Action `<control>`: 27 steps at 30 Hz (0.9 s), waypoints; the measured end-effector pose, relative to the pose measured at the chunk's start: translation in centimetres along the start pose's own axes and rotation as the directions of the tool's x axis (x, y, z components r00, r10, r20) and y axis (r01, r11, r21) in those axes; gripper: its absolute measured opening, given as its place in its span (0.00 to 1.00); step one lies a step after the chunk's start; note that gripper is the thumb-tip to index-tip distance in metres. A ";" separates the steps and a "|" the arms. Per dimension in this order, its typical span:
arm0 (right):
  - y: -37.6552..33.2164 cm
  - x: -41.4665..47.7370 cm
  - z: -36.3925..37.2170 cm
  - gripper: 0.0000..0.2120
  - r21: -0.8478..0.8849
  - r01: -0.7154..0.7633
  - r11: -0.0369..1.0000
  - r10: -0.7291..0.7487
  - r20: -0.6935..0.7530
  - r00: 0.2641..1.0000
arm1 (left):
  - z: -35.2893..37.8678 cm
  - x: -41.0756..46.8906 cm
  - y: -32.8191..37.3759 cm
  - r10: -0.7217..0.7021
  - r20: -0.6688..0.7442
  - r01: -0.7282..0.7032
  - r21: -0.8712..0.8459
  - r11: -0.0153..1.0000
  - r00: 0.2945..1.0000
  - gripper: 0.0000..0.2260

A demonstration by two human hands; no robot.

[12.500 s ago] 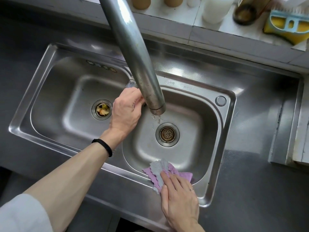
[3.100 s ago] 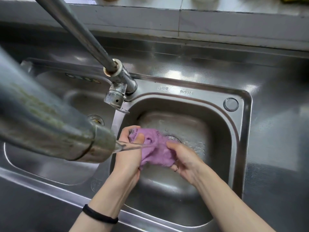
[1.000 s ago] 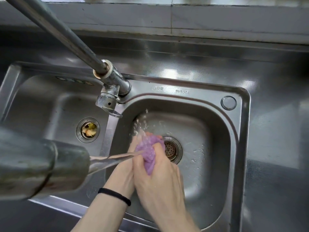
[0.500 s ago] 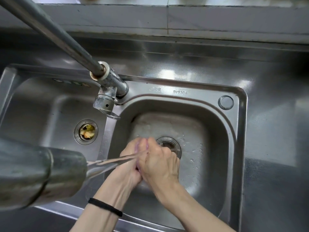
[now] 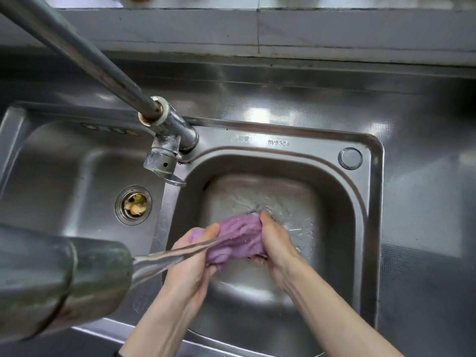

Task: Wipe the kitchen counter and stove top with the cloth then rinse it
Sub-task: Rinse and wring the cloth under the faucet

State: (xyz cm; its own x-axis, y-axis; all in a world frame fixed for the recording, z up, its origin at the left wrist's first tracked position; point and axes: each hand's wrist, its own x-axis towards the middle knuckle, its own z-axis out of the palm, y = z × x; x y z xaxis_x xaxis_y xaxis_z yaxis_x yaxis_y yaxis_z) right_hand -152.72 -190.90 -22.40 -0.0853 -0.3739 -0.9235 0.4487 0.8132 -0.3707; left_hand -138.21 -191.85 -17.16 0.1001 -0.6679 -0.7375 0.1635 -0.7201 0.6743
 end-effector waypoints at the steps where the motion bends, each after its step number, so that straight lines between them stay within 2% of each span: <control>1: -0.1 -0.2 0.1 0.21 0.017 -0.003 1.000 0.003 0.004 1.000 | -0.2 0.1 0.1 0.023 -0.030 -0.023 0.023 0.999 0.999 0.13; 6: -0.1 -0.4 0.5 0.18 0.072 -0.059 0.996 0.060 -0.012 0.998 | 0.4 -0.4 0.6 0.135 -0.040 -0.129 0.113 0.985 0.990 0.12; 9: -0.2 -0.7 0.8 0.19 0.113 -0.111 0.987 0.110 0.013 0.994 | 0.9 -0.9 1.0 0.101 -0.009 -0.099 0.118 0.988 0.995 0.07; 10: -0.2 -0.7 1.0 0.19 0.126 -0.119 0.985 0.117 0.026 0.993 | 1.0 -1.1 1.1 0.083 0.020 -0.085 0.106 0.991 0.996 0.03; 12: -0.4 -1.1 1.5 0.20 0.114 -0.139 0.984 0.131 0.075 0.988 | 1.3 -1.3 1.2 0.059 0.089 -0.069 0.112 0.991 0.994 0.05; 14: -0.6 -1.4 2.1 0.18 0.097 -0.133 0.986 0.123 0.102 0.987 | 1.6 -1.6 1.4 0.044 0.151 -0.060 0.103 0.993 0.988 0.00; 17: -0.9 -1.8 2.4 0.14 0.082 -0.072 0.994 0.065 0.088 0.994 | 1.7 -1.2 1.9 0.082 0.129 -0.093 0.077 0.993 0.988 0.09; 20: -1.4 -3.0 1.6 0.10 0.111 0.008 0.994 -0.016 0.071 0.997 | 1.9 -0.6 2.5 0.142 0.024 -0.143 0.072 0.987 0.990 0.02; 21: -1.6 -3.5 1.2 0.09 0.107 0.055 0.993 -0.063 0.075 0.995 | 2.0 -0.2 2.6 0.130 -0.018 -0.129 0.065 0.990 0.991 0.04; 24: -1.5 -4.9 1.0 0.09 0.013 0.227 0.974 -0.227 0.045 0.973 | 2.5 1.0 2.9 -0.013 -0.053 0.013 0.005 1.000 0.999 0.08; 26: -1.5 -6.2 1.5 0.12 -0.056 0.362 0.930 -0.363 0.002 0.932 | 3.2 1.2 3.4 -0.178 0.033 0.180 -0.060 0.982 0.983 0.11; 27: -1.6 -7.2 1.8 0.14 -0.089 0.416 0.905 -0.417 0.003 0.909 | 3.6 1.2 3.5 -0.236 0.087 0.242 -0.062 0.968 0.968 0.16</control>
State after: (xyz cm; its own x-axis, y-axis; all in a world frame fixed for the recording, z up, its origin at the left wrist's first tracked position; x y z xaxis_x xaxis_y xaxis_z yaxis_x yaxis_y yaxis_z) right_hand -151.21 -190.29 -14.94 -0.2617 -0.6808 -0.6841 0.2912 0.6201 -0.7285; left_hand -141.07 -195.91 -15.56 -0.0271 -0.4924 -0.8699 0.2431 -0.8474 0.4721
